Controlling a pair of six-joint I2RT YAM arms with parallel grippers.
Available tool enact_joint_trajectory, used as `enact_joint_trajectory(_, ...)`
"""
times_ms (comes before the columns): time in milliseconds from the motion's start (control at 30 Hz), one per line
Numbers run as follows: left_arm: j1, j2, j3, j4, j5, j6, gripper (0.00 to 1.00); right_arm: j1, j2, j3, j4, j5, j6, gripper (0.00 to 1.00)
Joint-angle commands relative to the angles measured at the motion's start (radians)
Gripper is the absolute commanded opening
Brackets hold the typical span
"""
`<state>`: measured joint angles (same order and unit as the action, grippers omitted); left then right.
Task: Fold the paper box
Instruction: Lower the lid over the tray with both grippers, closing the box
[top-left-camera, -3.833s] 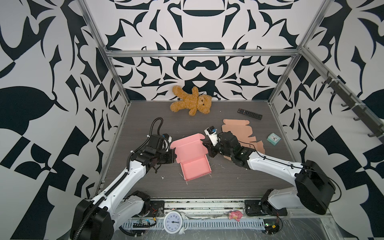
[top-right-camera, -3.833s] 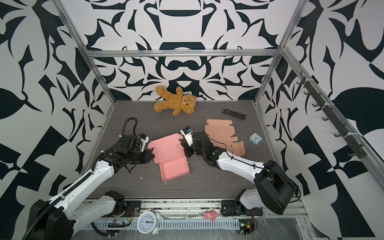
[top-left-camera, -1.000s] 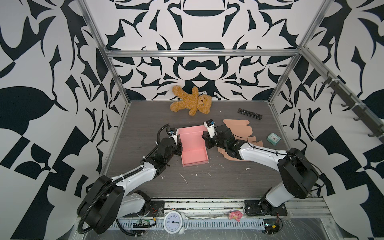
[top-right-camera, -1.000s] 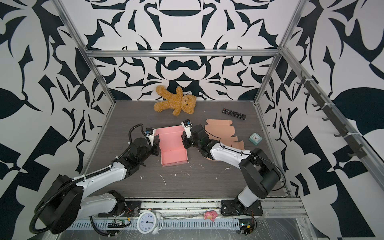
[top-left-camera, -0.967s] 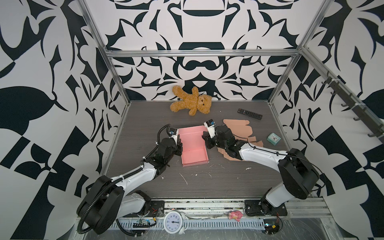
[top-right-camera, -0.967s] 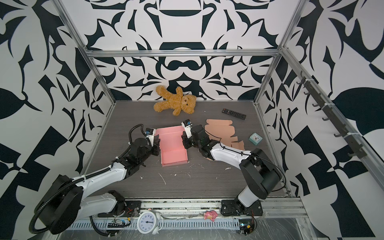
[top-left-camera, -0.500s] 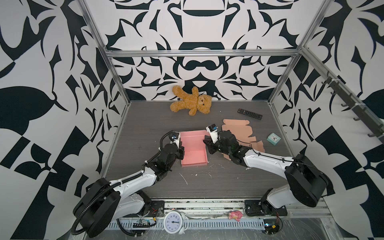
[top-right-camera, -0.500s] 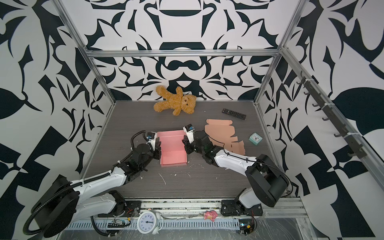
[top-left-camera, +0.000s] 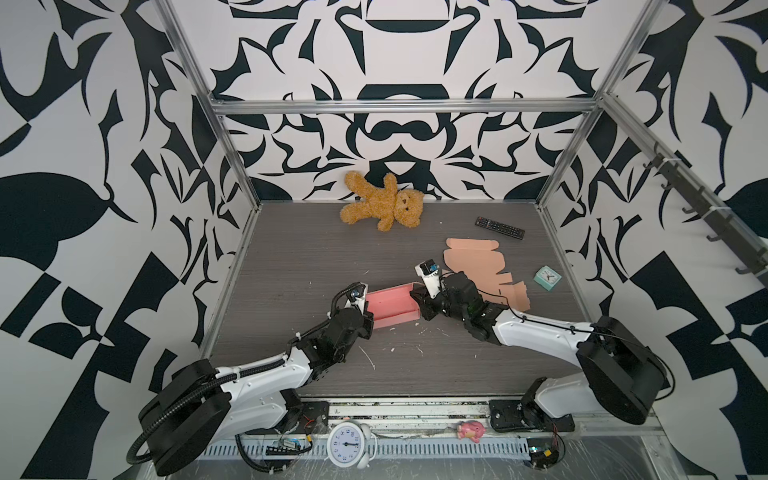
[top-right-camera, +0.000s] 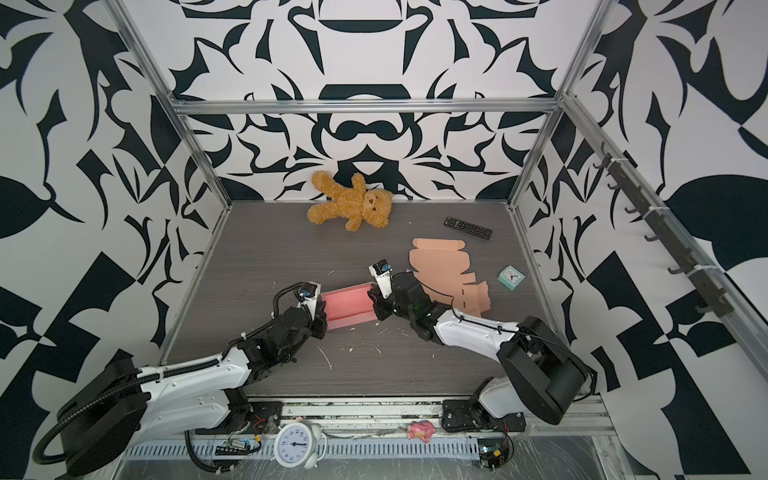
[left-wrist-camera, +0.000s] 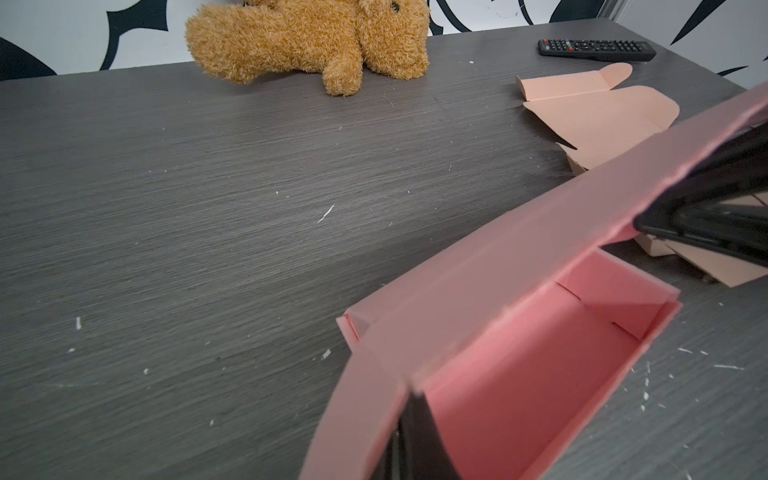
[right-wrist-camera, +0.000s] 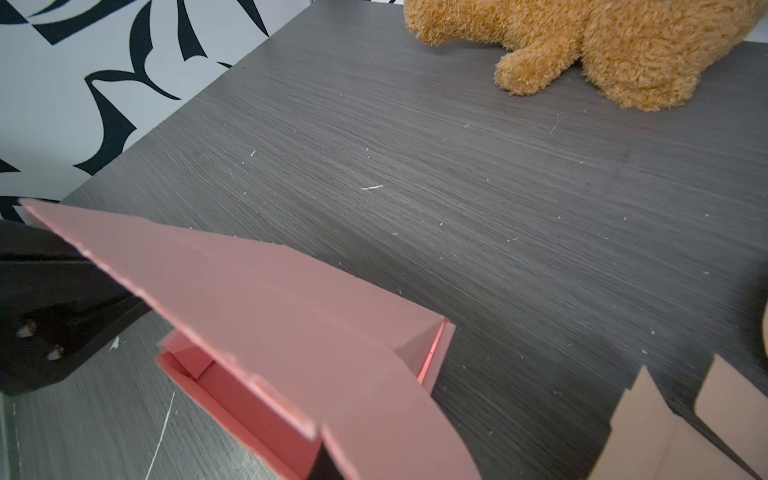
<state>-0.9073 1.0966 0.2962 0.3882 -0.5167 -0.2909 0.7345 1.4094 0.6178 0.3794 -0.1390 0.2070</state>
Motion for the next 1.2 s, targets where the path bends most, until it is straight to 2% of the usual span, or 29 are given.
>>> enact_joint_trajectory(0, -0.032, -0.026, -0.025, -0.009, -0.023, -0.039, 0.09, 0.017, -0.036, -0.018, 0.064, -0.044, -0.007, 0.13)
enact_joint_trajectory(433, -0.081, 0.009, -0.038, -0.007, -0.071, -0.072, 0.1, 0.028, -0.056, -0.091, 0.101, -0.023, 0.0, 0.16)
enact_joint_trajectory(833, -0.104, -0.01, -0.054, -0.032, -0.079, -0.096, 0.12, 0.03, -0.105, -0.142, 0.088, -0.004, 0.014, 0.32)
enact_joint_trajectory(967, -0.115, -0.047, -0.048, -0.075, -0.075, -0.105, 0.23, 0.027, -0.128, -0.155, 0.073, 0.01, 0.02, 0.38)
enact_joint_trajectory(1167, -0.116, -0.143, -0.05, -0.165, -0.033, -0.154, 0.55, 0.029, -0.211, -0.173, 0.001, 0.027, 0.032, 0.47)
